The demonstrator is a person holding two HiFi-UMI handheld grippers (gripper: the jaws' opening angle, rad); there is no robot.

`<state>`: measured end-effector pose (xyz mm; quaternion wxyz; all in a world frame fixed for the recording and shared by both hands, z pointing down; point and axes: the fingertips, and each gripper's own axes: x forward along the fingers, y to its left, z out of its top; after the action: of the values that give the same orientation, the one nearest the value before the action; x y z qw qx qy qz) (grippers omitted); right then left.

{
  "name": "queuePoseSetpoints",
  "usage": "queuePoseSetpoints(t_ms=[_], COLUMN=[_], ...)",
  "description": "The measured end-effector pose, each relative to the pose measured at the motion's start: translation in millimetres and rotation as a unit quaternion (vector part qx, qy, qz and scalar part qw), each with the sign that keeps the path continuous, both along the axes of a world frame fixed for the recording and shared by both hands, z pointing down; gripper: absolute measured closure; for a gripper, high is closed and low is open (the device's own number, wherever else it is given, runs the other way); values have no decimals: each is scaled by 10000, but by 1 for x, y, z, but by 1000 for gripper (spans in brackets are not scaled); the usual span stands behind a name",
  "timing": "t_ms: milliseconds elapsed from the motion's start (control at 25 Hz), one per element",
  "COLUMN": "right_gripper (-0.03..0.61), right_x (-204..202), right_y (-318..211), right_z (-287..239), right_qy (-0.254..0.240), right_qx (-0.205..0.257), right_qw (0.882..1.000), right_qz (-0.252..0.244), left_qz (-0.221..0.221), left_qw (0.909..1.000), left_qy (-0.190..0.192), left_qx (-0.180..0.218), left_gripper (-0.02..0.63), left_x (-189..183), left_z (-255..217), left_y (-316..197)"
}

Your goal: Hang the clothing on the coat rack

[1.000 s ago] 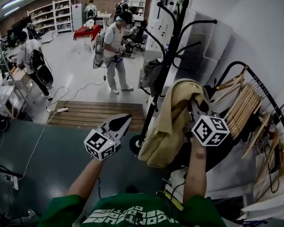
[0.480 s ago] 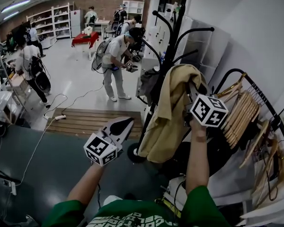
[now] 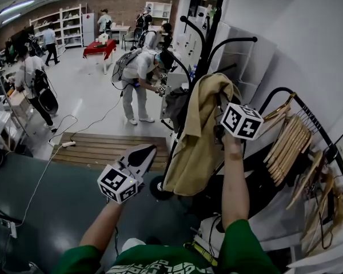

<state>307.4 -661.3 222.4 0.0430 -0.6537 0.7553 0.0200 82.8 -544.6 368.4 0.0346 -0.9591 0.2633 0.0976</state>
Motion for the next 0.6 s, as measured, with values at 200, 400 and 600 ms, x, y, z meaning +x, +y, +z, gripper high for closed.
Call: queuePoseSetpoints(t_ms=[200,400,600], right_gripper=[518,517,517], right_x=[7,5,0], right_y=[-20,-30,-29], right_z=[15,32,44], right_qy=[12,51,133], right_qx=[-192,-288,-283], right_qw=[9998,9996,9995], right_qz=[50,-3,-50], left_qz=[65,76,52], left_qw=[10000,9999,9999], left_qy=[-13,-28,-27], left_qx=[-64,-107,-159], left_gripper=[611,611,611], left_x=[11,14,13], left_z=[4,8,12], left_y=[-6,-14,-21])
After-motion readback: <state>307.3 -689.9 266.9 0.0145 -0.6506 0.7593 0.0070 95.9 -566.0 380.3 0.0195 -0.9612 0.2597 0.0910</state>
